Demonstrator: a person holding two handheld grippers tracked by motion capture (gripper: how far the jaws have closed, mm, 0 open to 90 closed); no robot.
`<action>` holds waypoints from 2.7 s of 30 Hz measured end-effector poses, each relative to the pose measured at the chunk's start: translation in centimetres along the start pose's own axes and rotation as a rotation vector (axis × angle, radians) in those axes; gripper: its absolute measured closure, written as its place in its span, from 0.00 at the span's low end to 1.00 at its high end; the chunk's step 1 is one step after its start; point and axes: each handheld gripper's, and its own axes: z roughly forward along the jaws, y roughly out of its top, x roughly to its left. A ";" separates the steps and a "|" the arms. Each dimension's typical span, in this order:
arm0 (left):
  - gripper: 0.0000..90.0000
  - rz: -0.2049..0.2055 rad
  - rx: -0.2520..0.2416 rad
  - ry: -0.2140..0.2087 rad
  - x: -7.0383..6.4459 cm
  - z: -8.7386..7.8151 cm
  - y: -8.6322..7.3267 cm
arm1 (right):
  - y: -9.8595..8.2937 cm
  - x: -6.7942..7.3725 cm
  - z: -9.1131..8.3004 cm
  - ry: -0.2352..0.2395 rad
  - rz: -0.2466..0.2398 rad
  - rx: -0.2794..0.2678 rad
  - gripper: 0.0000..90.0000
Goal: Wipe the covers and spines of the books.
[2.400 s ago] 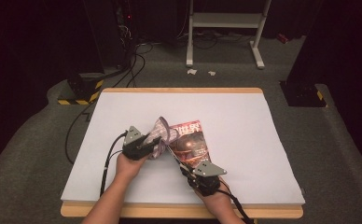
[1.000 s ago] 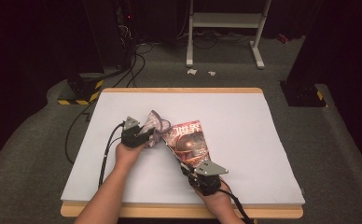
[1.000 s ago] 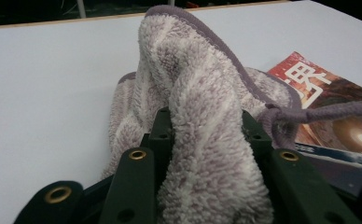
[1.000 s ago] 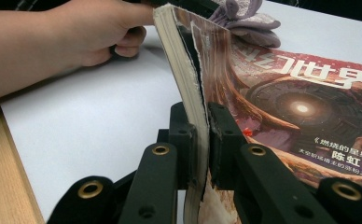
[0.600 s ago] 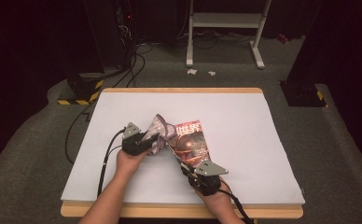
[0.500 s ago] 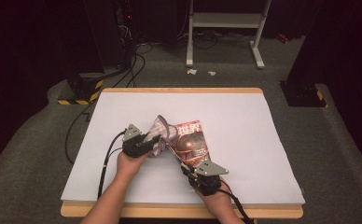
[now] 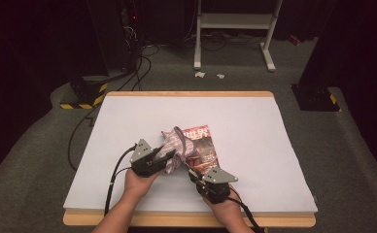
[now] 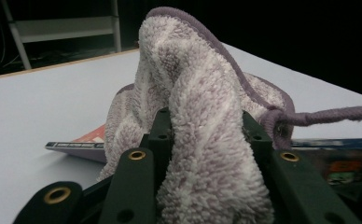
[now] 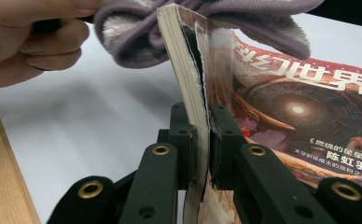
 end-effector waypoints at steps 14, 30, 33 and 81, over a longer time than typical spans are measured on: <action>0.71 0.074 -0.003 -0.028 -2.7 -1.2 0.8 | 0.1 0.1 0.0 -0.008 -0.003 0.005 0.92; 0.71 0.035 0.049 0.013 0.5 0.9 0.6 | 0.0 0.0 0.1 -0.002 0.007 0.010 0.91; 0.71 0.032 0.056 0.022 1.0 1.1 0.6 | 0.1 -0.1 0.1 -0.002 0.007 0.009 0.91; 0.71 -0.128 0.196 0.254 12.5 5.9 -1.7 | -0.1 -0.6 -1.9 -0.014 0.003 -0.010 0.93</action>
